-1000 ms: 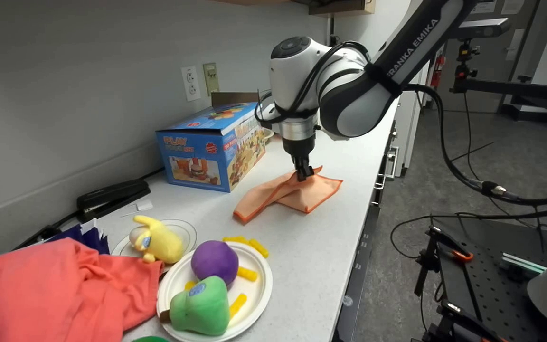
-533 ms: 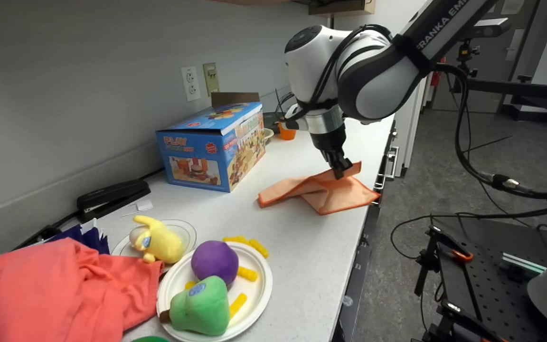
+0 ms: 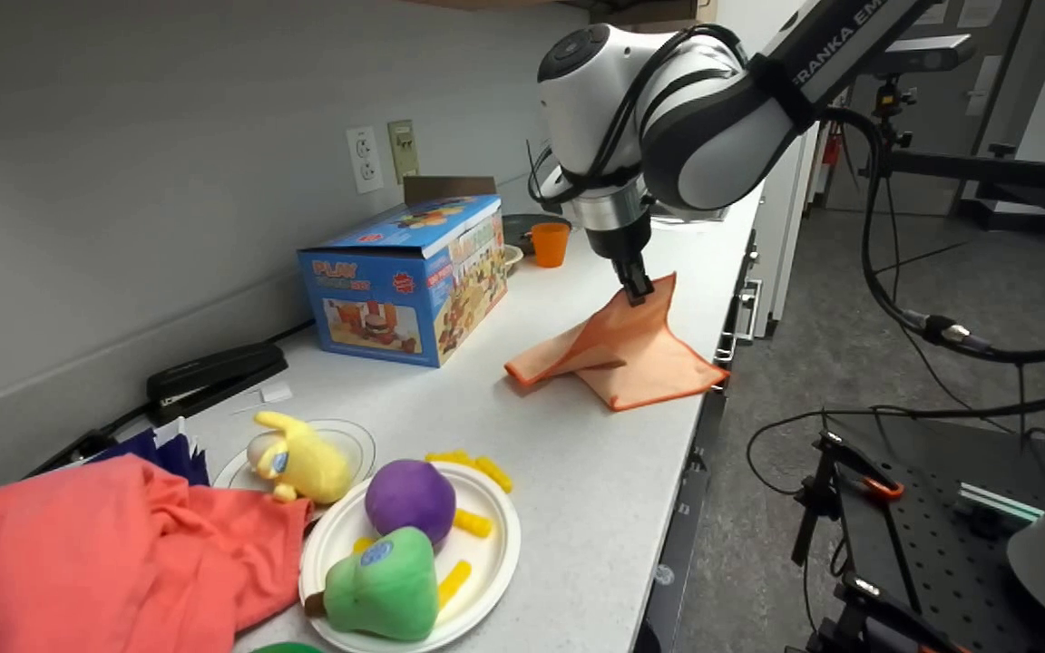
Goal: Unfold the cloth on the counter
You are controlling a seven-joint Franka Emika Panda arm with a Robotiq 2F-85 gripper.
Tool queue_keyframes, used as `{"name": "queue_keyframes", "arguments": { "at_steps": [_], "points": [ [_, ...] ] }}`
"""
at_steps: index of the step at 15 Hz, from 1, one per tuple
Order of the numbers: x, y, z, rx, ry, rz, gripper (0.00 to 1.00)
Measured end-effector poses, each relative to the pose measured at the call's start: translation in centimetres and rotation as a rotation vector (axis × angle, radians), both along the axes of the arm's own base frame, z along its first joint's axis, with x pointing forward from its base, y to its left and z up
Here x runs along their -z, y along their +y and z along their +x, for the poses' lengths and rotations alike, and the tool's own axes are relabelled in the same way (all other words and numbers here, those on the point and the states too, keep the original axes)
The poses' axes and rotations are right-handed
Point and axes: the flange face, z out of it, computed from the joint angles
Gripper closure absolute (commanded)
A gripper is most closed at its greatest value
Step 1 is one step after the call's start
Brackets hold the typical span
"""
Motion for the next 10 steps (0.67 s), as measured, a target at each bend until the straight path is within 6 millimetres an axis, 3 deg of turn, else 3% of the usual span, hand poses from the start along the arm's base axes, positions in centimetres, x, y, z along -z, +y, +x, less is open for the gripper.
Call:
{"name": "queue_keyframes", "arguments": {
  "at_steps": [6, 10],
  "points": [
    [5.7, -0.5, 1.2, 0.103, -0.015, -0.113, 1.0],
    [7.5, -1.0, 2.2, 0.165, -0.068, -0.178, 1.0]
  ]
}}
